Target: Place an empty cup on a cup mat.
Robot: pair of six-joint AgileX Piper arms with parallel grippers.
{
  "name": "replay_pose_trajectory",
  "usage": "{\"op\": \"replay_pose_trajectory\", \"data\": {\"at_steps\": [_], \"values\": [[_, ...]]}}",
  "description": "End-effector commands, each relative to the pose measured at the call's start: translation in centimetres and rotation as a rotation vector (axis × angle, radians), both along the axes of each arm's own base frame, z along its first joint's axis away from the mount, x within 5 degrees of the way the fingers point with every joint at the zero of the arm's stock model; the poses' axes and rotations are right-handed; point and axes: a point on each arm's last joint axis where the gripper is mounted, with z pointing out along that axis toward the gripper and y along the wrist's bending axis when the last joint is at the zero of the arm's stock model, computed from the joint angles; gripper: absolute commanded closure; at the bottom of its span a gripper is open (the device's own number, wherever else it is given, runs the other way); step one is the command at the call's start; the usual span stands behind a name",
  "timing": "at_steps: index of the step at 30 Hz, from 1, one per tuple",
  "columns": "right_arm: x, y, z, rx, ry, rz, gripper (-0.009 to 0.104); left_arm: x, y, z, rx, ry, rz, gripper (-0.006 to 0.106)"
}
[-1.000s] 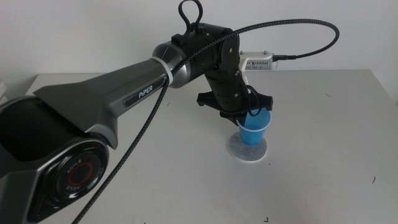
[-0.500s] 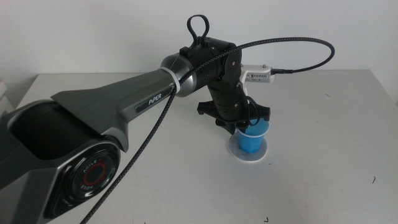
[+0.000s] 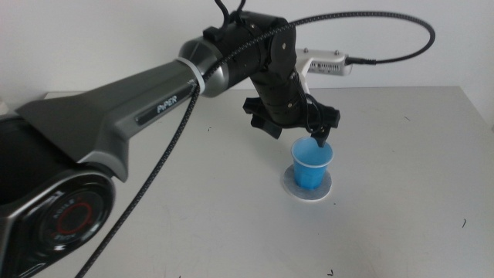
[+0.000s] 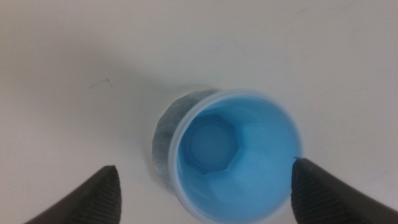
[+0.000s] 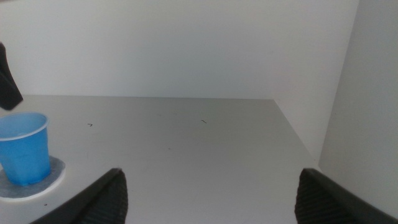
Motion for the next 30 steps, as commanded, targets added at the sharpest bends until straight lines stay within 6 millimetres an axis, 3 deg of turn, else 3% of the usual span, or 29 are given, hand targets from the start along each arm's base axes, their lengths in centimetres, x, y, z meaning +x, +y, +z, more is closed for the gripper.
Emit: {"op": "replay_pose_trajectory", "data": {"at_steps": [1,9,20,25,30], "values": [[-0.2,0.0,1.1,-0.023,-0.108,0.002,0.001,-1.8,0.7,7.4,-0.138,-0.127,-0.013,-0.005],[-0.2,0.0,1.1,-0.023,-0.108,0.002,0.001,-4.4,2.7,14.0,-0.237,-0.237,-0.012,-0.005],[-0.2,0.0,1.1,-0.023,-0.108,0.002,0.001,-6.1,4.2,17.2,-0.313,-0.266,-0.065,-0.005],[-0.2,0.0,1.1,-0.023,-0.108,0.002,0.001,-8.7,7.6,21.4,-0.291,-0.416,-0.113,-0.005],[-0.2,0.0,1.1,-0.023,-0.108,0.002,0.001,-12.2,11.9,23.9,-0.256,-0.580,-0.042,-0.005]]}}
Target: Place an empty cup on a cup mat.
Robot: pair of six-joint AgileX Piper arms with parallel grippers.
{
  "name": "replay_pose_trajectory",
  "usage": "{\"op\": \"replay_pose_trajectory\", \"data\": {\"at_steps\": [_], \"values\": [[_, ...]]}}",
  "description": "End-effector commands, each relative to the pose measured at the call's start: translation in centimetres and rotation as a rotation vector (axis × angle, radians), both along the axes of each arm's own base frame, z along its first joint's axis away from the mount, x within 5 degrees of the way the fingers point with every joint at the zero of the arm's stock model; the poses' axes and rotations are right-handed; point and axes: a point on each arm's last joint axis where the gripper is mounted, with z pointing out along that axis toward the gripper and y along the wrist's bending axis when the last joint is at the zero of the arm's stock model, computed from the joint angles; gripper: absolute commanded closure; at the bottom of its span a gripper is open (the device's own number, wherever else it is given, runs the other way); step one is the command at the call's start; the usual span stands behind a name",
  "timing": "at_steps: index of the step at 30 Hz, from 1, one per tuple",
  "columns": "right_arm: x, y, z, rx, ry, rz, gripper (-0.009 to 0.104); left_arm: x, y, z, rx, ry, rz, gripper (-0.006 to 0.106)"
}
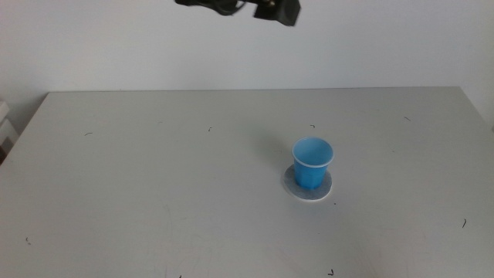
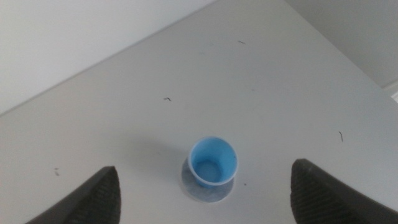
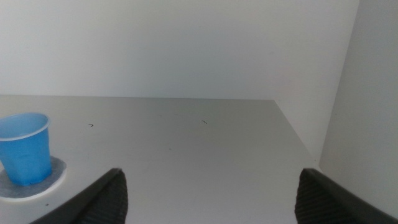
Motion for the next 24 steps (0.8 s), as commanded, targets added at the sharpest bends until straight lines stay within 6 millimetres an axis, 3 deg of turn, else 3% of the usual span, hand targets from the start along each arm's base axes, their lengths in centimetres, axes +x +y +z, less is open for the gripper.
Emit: {"op": "replay_pose_trajectory", "data": {"at_steps": [1,5,8,15,24], "values": [[-0.2,0.0,1.1,-0.023,-0.108,0.002,0.001,-3.1,2.9,3.7,-0.090,-0.167,0.057,-0.005],[-0.2,0.0,1.1,-0.023,-0.108,0.002,0.001,-5.7,6.7,2.9,-0.098,-0.214,0.133,-0.005],[-0.2,0.0,1.1,-0.023,-0.108,0.002,0.001,-7.0,9.9,1.2,-0.074,-0.230,0.197,-0.005],[-0.2,0.0,1.1,-0.023,-0.108,0.002,0.001,-11.0,15.6,-4.9,-0.061,-0.282,0.342,-0.005],[-0.2,0.0,1.1,-0.023,-0.108,0.002,0.001,-17.2,19.6,-13.9,-0.115,-0.460,0.545,-0.005]]}}
